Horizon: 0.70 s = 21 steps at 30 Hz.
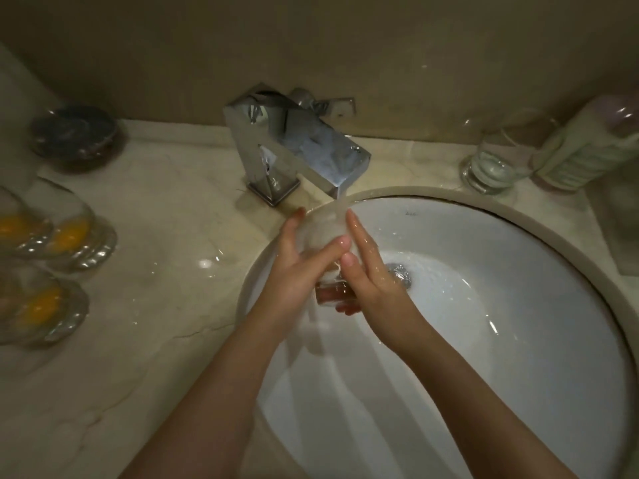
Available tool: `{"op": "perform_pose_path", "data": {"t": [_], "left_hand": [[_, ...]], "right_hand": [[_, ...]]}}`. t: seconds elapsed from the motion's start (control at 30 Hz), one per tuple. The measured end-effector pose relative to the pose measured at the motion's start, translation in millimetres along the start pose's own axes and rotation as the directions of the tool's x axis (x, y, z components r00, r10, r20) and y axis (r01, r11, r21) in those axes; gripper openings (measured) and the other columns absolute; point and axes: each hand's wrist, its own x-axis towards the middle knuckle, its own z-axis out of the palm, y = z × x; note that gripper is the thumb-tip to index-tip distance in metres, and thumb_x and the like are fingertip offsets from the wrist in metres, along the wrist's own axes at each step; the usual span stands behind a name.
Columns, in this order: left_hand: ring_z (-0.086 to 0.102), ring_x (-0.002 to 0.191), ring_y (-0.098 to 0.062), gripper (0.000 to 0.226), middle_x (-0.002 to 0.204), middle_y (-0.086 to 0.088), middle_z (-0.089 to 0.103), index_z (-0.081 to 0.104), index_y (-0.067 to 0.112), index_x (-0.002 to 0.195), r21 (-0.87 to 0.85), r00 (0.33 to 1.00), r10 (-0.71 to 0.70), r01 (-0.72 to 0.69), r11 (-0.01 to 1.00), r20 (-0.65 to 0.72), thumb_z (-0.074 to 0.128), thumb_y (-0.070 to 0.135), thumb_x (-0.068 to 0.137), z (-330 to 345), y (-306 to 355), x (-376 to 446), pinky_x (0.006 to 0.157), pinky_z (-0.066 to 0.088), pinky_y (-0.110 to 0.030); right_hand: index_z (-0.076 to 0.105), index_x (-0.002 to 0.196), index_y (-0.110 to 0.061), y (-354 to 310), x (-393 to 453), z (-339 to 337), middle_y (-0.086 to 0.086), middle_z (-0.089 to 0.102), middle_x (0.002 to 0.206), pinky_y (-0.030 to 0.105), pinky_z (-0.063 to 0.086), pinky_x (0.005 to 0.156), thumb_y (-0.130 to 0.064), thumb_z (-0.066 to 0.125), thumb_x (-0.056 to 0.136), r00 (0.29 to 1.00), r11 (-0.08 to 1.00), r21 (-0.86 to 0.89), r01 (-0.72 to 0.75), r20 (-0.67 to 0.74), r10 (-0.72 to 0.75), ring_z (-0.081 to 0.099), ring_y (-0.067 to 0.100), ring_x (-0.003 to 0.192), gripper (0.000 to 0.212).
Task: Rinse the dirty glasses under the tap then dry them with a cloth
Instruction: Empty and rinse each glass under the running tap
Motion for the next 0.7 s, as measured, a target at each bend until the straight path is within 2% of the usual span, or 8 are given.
{"op": "perform_pose_path", "data": {"t": [0.03,0.1,0.13,0.23,0.3,0.37,0.47,0.7], "left_hand": [[0.072,0.087,-0.006,0.068,0.107,0.002,0.072,0.044,0.03,0.136,0.036,1.0,-0.013,0.013,0.999,0.011,0.08,0.034,0.077,-2,4,0,0.07,0.053,-0.019],[0.073,0.086,-0.01,0.081,0.098,0.005,0.076,0.053,0.027,0.126,0.099,0.997,-0.056,0.051,0.994,0.051,0.088,0.049,0.056,-4,16,-3,0.074,0.051,-0.028],[0.073,0.087,-0.012,0.082,0.098,0.006,0.076,0.058,0.026,0.12,0.108,0.995,-0.076,0.069,0.992,0.063,0.09,0.05,0.048,-4,21,-3,0.075,0.051,-0.031],[0.072,0.092,-0.014,0.074,0.105,0.001,0.074,0.066,0.019,0.106,0.026,0.997,-0.066,0.065,0.998,0.042,0.095,0.031,0.038,-3,32,-8,0.078,0.055,-0.032],[0.071,0.098,-0.014,0.078,0.108,0.0,0.072,0.067,0.019,0.103,0.03,1.0,-0.017,0.018,0.999,-0.019,0.091,0.038,0.032,-2,36,-14,0.086,0.055,-0.032],[0.068,0.105,-0.015,0.081,0.109,0.001,0.072,0.067,0.02,0.105,0.027,0.998,0.018,-0.016,0.999,-0.054,0.09,0.042,0.03,-2,37,-19,0.095,0.053,-0.036],[0.067,0.106,-0.013,0.08,0.109,0.005,0.071,0.067,0.025,0.104,0.032,0.997,0.008,-0.006,0.999,-0.081,0.09,0.043,0.03,-1,36,-28,0.1,0.051,-0.044],[0.068,0.106,-0.023,0.073,0.106,0.002,0.072,0.068,0.023,0.096,0.003,0.993,-0.023,0.024,1.0,-0.112,0.088,0.039,0.028,5,42,-35,0.099,0.051,-0.049]], "right_hand": [[0.016,0.123,-0.08,-3,-3,-2,-0.005,0.068,0.106,0.025,0.056,0.076,-0.053,0.038,0.096,1.0,1.0,0.024,-0.009,-0.002,0.009,0.071,0.016,0.09,0.044],[0.011,0.124,-0.076,-10,-9,-5,0.0,0.069,0.106,0.023,0.056,0.079,-0.052,0.042,0.091,1.0,0.997,0.067,-0.028,-0.009,0.029,0.071,0.015,0.093,0.051],[0.009,0.126,-0.072,-15,-12,-7,0.0,0.07,0.107,0.025,0.056,0.083,-0.049,0.045,0.091,0.999,0.994,0.104,-0.039,-0.011,0.04,0.071,0.016,0.094,0.055],[0.007,0.137,-0.059,-25,-20,-14,-0.004,0.066,0.116,0.031,0.054,0.094,-0.034,0.052,0.097,0.996,0.985,0.154,-0.076,-0.024,0.081,0.069,0.016,0.102,0.065],[0.007,0.148,-0.048,-35,-24,-19,-0.004,0.055,0.129,0.031,0.05,0.099,-0.035,0.053,0.096,0.991,0.983,0.126,-0.13,-0.015,0.133,0.063,0.009,0.109,0.07],[0.015,0.152,-0.036,-43,-25,-24,-0.005,0.048,0.139,0.035,0.046,0.104,-0.035,0.048,0.099,0.982,0.975,0.124,-0.185,-0.011,0.187,0.056,0.009,0.118,0.062],[0.025,0.151,-0.03,-58,-24,-33,-0.01,0.044,0.147,0.042,0.035,0.113,-0.036,0.042,0.103,0.974,0.974,0.076,-0.215,-0.05,0.219,0.044,0.013,0.133,0.051],[0.023,0.153,-0.026,-98,0,-48,-0.01,0.032,0.156,0.042,0.027,0.118,-0.036,0.037,0.105,0.987,0.989,0.03,-0.145,-0.069,0.147,0.03,0.007,0.141,0.051]]}}
